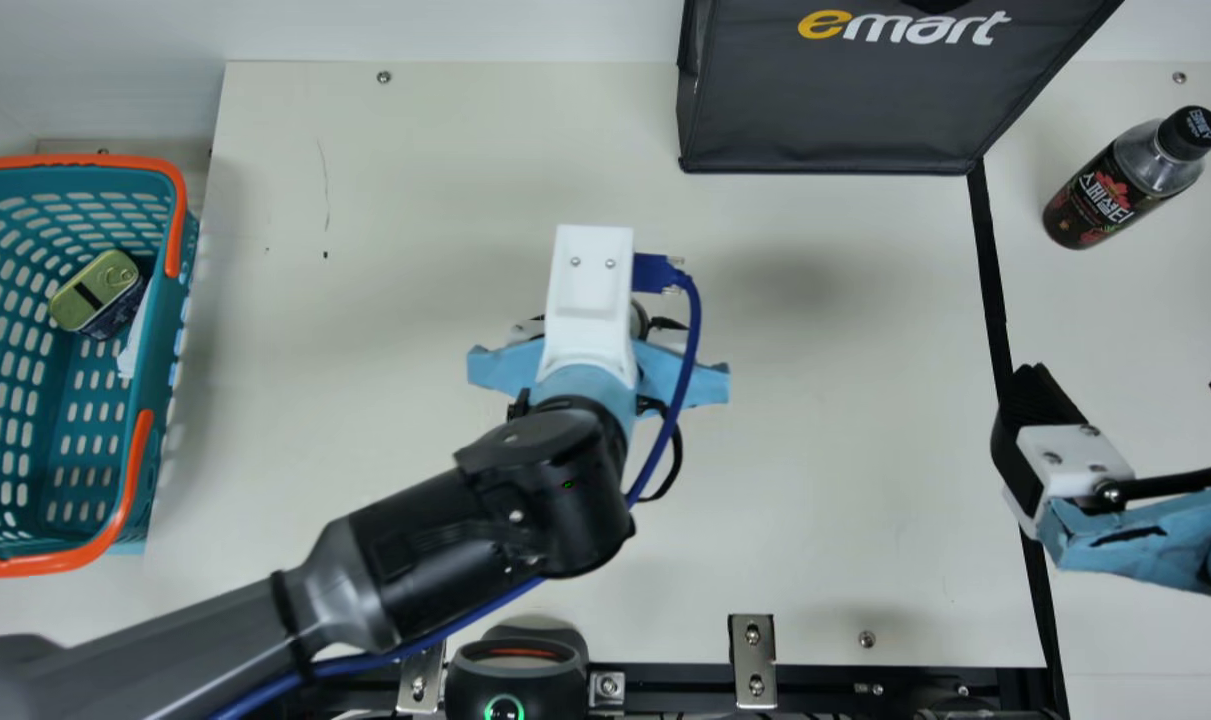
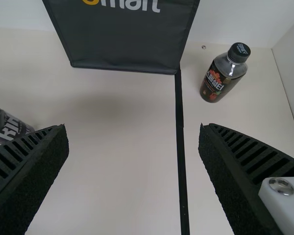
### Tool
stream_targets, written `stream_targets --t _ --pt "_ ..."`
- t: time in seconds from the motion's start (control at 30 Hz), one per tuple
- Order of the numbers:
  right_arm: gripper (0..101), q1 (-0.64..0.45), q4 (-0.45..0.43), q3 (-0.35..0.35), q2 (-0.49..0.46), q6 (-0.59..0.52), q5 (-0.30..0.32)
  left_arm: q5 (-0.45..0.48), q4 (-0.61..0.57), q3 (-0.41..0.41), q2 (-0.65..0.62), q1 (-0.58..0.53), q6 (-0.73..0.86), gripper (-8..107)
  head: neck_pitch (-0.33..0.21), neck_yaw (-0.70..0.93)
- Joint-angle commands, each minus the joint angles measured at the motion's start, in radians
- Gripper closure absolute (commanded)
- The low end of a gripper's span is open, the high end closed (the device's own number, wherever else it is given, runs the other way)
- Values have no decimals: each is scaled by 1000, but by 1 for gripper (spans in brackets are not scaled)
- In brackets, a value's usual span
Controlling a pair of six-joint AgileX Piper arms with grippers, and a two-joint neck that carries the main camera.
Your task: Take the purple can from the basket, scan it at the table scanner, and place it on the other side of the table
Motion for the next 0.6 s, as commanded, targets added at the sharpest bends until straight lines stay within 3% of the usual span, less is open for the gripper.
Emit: stream_targets --t 0.0,0.3,0.57 --pt "6 0 0 0 0 0 0 3 -6 -33 28 -4 9 107 -29 2" --pt "6 0 0 0 0 0 0 31 -26 -125 105 -14 42 106 -29 2" --pt "6 0 0 0 0 0 0 59 -31 -166 135 -19 64 79 -29 2"
